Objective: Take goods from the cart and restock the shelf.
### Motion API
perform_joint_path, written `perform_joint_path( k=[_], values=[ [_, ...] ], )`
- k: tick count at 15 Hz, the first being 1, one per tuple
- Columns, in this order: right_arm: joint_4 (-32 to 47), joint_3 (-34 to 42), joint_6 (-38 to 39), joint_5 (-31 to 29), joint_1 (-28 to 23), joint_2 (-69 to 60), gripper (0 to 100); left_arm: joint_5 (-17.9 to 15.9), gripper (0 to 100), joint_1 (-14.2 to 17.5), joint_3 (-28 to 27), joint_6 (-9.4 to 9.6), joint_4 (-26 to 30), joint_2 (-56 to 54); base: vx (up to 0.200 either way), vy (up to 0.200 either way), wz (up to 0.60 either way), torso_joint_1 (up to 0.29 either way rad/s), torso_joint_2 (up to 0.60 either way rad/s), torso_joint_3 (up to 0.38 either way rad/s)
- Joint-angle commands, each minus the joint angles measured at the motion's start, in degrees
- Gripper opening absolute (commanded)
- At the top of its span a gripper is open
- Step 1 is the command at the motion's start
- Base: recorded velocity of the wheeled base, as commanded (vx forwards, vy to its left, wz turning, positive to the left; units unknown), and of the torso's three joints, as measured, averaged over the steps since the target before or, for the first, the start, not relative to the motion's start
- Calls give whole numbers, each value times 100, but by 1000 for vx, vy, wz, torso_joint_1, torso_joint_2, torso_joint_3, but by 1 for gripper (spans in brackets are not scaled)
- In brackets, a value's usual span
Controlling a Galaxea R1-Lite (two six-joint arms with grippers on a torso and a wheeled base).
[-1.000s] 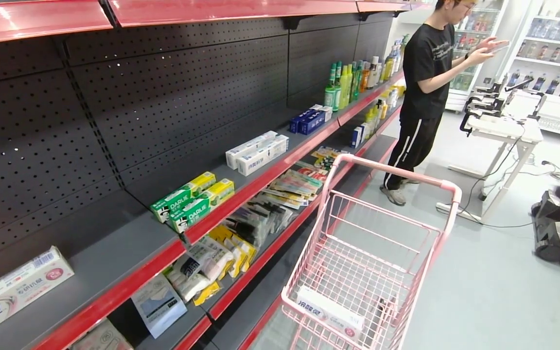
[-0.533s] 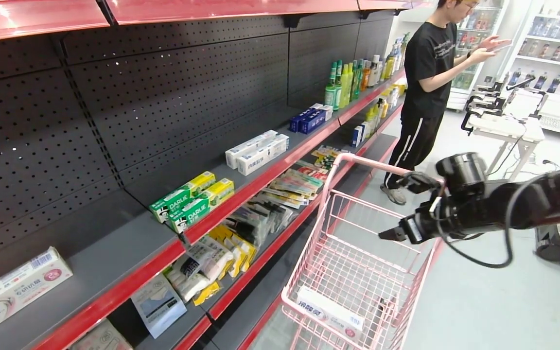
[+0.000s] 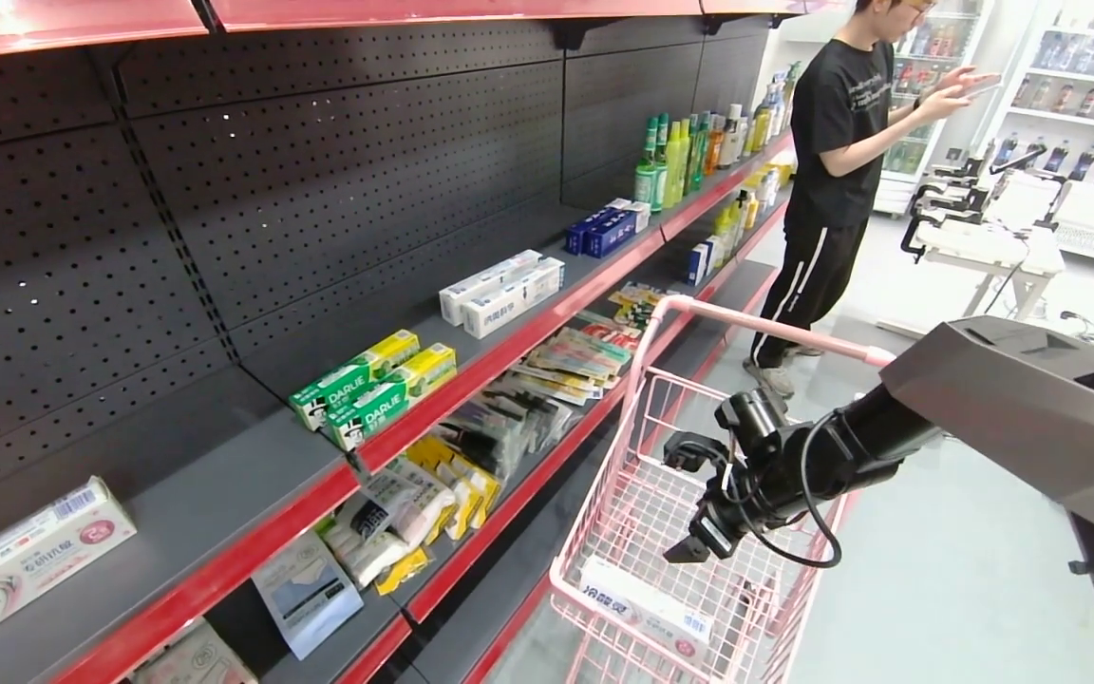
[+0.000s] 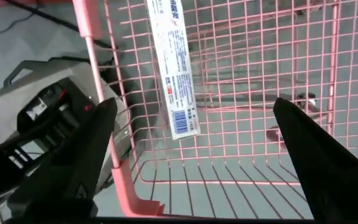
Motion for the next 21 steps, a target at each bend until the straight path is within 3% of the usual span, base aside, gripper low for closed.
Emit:
perform_joint_path(
  k=[1,7,21],
  values=[
    [5,-33,-23,8,-16,173,100,5,100,1,0,2,0,-1,0,0,0,-90,198,115],
    [-4,-297,-603,17,-394,569,100,5,100,1,0,11,0,-1,0,0,0,-101,225,124],
    [5,-517,-876,149,11,744,100,14,100,1,0,-7,0,-1,0,0,0,-144,332,186]
  ],
)
